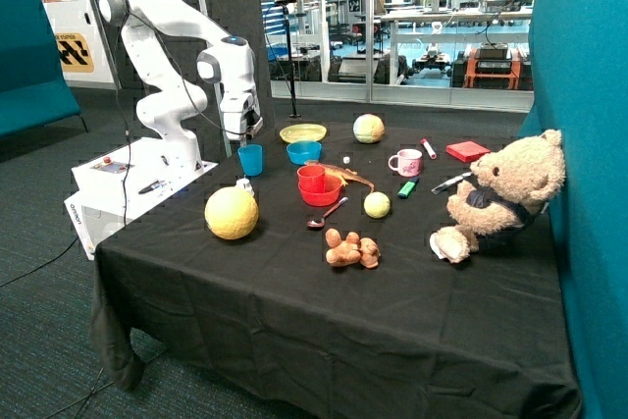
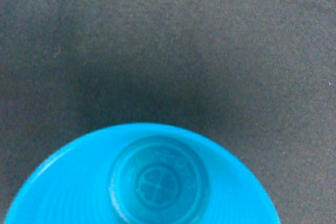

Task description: Match the cups with the appropriate bowls

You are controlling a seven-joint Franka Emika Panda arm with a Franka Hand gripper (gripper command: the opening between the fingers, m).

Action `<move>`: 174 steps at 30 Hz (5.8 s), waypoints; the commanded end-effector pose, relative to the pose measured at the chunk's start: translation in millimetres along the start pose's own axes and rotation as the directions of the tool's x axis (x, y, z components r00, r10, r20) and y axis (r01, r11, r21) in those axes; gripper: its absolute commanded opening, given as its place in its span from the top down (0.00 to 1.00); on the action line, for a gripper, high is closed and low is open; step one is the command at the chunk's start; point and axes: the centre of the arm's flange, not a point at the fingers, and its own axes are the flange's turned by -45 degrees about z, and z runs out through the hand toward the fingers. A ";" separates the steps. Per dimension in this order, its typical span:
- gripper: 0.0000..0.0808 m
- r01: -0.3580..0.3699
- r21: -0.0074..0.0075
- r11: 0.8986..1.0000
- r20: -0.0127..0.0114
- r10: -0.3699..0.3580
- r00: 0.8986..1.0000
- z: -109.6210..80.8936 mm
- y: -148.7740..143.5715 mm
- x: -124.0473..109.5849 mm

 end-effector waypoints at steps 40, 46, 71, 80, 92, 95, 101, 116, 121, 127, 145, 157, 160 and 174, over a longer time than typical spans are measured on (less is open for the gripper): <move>0.46 0.054 0.000 0.999 0.003 -0.054 0.999 42.5 -11.1 -7.0; 0.46 0.057 0.000 0.998 0.003 -0.057 0.998 47.5 -13.5 -8.2; 1.00 0.024 0.000 1.000 0.003 -0.024 1.000 56.3 -9.3 -11.2; 1.00 0.022 0.000 1.000 0.003 -0.022 1.000 55.4 -6.6 -8.2; 1.00 0.024 0.000 1.000 0.003 -0.024 1.000 56.7 -8.1 -7.6; 1.00 0.025 0.000 1.000 0.003 -0.025 1.000 56.8 -9.4 -7.6; 1.00 0.022 0.000 1.000 0.003 -0.022 1.000 53.7 -10.2 -6.5; 1.00 -0.012 -0.001 1.000 0.003 0.012 1.000 27.3 5.1 9.0; 1.00 -0.005 -0.001 1.000 0.003 0.005 1.000 21.3 1.0 15.3; 1.00 0.031 0.000 1.000 0.003 -0.031 1.000 15.2 -18.2 28.8; 1.00 0.092 0.000 0.996 0.003 -0.092 0.996 4.6 -73.3 73.8; 1.00 0.120 0.000 0.993 0.003 -0.120 0.993 0.8 -92.7 94.1; 1.00 0.132 0.000 0.991 0.003 -0.132 0.991 -1.3 -99.4 99.9; 1.00 0.153 0.000 0.988 0.003 -0.153 0.988 3.7 -117.8 123.4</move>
